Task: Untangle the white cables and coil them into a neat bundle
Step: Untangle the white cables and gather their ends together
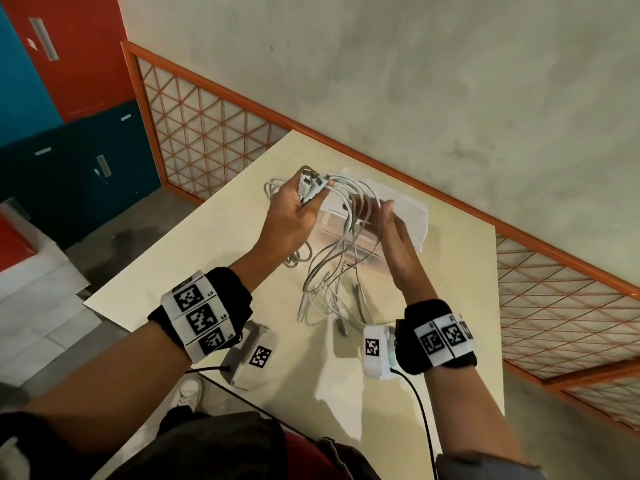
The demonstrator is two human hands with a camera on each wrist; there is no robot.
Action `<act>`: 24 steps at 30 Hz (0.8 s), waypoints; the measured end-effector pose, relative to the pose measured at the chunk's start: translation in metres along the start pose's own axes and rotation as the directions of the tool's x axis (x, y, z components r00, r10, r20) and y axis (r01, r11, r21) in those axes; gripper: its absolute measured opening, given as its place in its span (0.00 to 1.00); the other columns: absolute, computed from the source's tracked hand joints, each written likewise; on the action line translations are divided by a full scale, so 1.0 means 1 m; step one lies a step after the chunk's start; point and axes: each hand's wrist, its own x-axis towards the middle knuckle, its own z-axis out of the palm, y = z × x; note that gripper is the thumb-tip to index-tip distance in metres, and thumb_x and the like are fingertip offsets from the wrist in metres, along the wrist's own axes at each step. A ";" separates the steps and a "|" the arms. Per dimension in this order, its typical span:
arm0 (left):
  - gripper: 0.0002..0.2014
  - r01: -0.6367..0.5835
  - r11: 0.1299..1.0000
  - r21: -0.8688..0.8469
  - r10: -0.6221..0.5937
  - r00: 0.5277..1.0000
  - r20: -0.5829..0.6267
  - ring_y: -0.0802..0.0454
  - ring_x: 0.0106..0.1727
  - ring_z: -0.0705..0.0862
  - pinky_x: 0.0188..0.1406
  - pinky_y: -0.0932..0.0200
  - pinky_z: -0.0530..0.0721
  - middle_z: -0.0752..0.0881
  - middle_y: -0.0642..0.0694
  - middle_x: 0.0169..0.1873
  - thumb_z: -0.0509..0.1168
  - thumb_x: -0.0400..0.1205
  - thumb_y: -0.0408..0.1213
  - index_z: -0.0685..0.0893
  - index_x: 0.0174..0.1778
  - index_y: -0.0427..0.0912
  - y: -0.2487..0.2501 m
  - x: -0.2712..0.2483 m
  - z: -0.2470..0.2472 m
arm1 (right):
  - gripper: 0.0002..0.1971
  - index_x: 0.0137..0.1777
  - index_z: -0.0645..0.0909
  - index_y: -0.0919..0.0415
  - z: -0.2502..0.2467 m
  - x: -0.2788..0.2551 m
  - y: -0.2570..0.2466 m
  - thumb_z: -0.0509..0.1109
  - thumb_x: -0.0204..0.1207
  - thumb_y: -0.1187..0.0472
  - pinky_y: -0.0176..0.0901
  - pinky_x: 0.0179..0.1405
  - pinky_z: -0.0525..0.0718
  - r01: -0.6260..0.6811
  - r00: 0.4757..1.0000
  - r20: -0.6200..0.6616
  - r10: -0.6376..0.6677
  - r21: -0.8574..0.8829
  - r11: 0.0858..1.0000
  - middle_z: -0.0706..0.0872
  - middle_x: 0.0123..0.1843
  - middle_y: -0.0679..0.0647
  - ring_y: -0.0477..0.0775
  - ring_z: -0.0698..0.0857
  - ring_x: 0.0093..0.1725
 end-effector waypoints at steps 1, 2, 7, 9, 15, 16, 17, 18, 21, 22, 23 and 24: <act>0.04 -0.003 1.000 0.004 0.003 1.000 -0.001 0.56 0.35 0.79 0.35 0.69 0.75 0.82 0.46 0.34 0.64 0.82 0.38 0.80 0.44 0.43 -0.001 0.000 0.000 | 0.19 0.61 0.81 0.47 0.003 0.002 -0.008 0.53 0.82 0.41 0.30 0.63 0.79 0.035 0.998 0.044 -0.035 0.011 0.999 0.87 0.59 0.44 0.41 0.84 0.62; 0.04 -0.011 1.000 0.000 0.011 1.000 -0.006 0.60 0.34 0.80 0.37 0.71 0.76 0.83 0.49 0.33 0.64 0.83 0.38 0.80 0.45 0.42 -0.001 -0.001 0.000 | 0.16 0.59 0.82 0.52 0.006 0.004 -0.014 0.61 0.81 0.46 0.33 0.61 0.82 0.038 0.997 0.073 -0.039 0.010 0.999 0.89 0.56 0.49 0.45 0.86 0.59; 0.04 -0.022 0.999 -0.033 0.021 0.999 -0.036 0.66 0.32 0.79 0.40 0.72 0.78 0.81 0.55 0.31 0.64 0.83 0.37 0.78 0.41 0.46 -0.003 -0.004 -0.003 | 0.05 0.43 0.82 0.63 0.013 0.010 -0.002 0.70 0.77 0.62 0.44 0.47 0.82 -0.077 0.987 0.138 0.084 -0.055 0.996 0.87 0.33 0.54 0.52 0.88 0.38; 0.07 -0.028 0.998 -0.060 0.022 0.996 -0.088 0.66 0.25 0.76 0.31 0.75 0.74 0.78 0.58 0.26 0.63 0.83 0.36 0.76 0.38 0.46 0.000 -0.005 -0.003 | 0.09 0.36 0.82 0.57 0.014 0.007 0.014 0.69 0.78 0.59 0.42 0.46 0.80 -0.143 0.964 0.206 0.170 -0.142 0.979 0.84 0.28 0.52 0.51 0.86 0.34; 0.08 0.012 0.994 -0.106 -0.034 0.977 -0.212 0.67 0.16 0.69 0.19 0.76 0.65 0.71 0.61 0.14 0.63 0.83 0.38 0.75 0.39 0.43 0.014 0.016 -0.016 | 0.23 0.21 0.77 0.58 0.005 -0.018 0.077 0.71 0.76 0.50 0.40 0.42 0.78 -0.338 0.920 0.133 0.368 -0.204 0.919 0.81 0.21 0.51 0.52 0.82 0.29; 0.06 0.003 0.996 -0.092 -0.021 0.979 -0.202 0.66 0.16 0.69 0.19 0.75 0.65 0.71 0.61 0.15 0.63 0.83 0.39 0.77 0.43 0.41 0.014 0.015 -0.016 | 0.23 0.20 0.79 0.58 0.002 -0.021 0.086 0.72 0.74 0.48 0.41 0.44 0.78 -0.362 0.916 0.101 0.388 -0.205 0.909 0.83 0.22 0.52 0.54 0.84 0.31; 0.06 -0.006 0.996 -0.085 -0.011 0.981 -0.191 0.65 0.16 0.68 0.19 0.75 0.65 0.71 0.60 0.15 0.63 0.83 0.38 0.78 0.43 0.40 0.013 0.012 -0.015 | 0.22 0.21 0.80 0.57 -0.001 -0.023 0.092 0.74 0.72 0.46 0.44 0.46 0.80 -0.376 0.914 0.076 0.399 -0.214 0.902 0.85 0.23 0.53 0.56 0.86 0.34; 0.07 -0.010 0.996 -0.092 -0.007 0.983 -0.182 0.65 0.16 0.68 0.19 0.75 0.65 0.72 0.61 0.14 0.63 0.84 0.38 0.76 0.40 0.43 0.011 0.008 -0.014 | 0.22 0.23 0.82 0.58 -0.004 -0.024 0.098 0.75 0.70 0.44 0.47 0.48 0.81 -0.386 0.911 0.056 0.408 -0.227 0.894 0.86 0.25 0.53 0.58 0.88 0.36; 0.13 -0.012 0.990 -0.142 -0.014 0.984 -0.178 0.67 0.16 0.69 0.20 0.78 0.66 0.73 0.63 0.12 0.61 0.84 0.36 0.70 0.34 0.51 0.011 0.003 -0.012 | 0.20 0.32 0.85 0.63 -0.013 -0.027 0.110 0.76 0.69 0.44 0.40 0.43 0.80 -0.400 0.905 0.013 0.426 -0.318 0.860 0.88 0.29 0.52 0.50 0.86 0.34; 0.14 -0.012 0.988 -0.153 -0.015 0.984 -0.175 0.67 0.16 0.69 0.20 0.78 0.66 0.72 0.63 0.12 0.61 0.84 0.36 0.69 0.33 0.52 0.013 0.002 -0.011 | 0.20 0.32 0.84 0.65 -0.016 -0.029 0.113 0.75 0.71 0.46 0.36 0.38 0.76 -0.401 0.904 -0.005 0.427 -0.357 0.844 0.85 0.28 0.52 0.48 0.83 0.31; 0.15 -0.018 0.988 -0.156 -0.009 0.984 -0.176 0.67 0.16 0.70 0.21 0.78 0.66 0.72 0.63 0.13 0.61 0.85 0.36 0.69 0.33 0.52 0.016 0.002 -0.011 | 0.21 0.31 0.82 0.66 -0.019 -0.030 0.114 0.74 0.72 0.47 0.36 0.34 0.73 -0.397 0.907 -0.025 0.421 -0.384 0.833 0.81 0.26 0.52 0.48 0.78 0.28; 0.15 -0.027 0.987 -0.157 -0.002 0.983 -0.181 0.68 0.17 0.71 0.21 0.78 0.66 0.72 0.63 0.13 0.61 0.84 0.36 0.69 0.33 0.52 0.018 0.003 -0.011 | 0.22 0.27 0.77 0.65 -0.022 -0.030 0.116 0.74 0.73 0.48 0.40 0.31 0.69 -0.396 0.910 -0.055 0.410 -0.403 0.825 0.76 0.24 0.52 0.49 0.73 0.27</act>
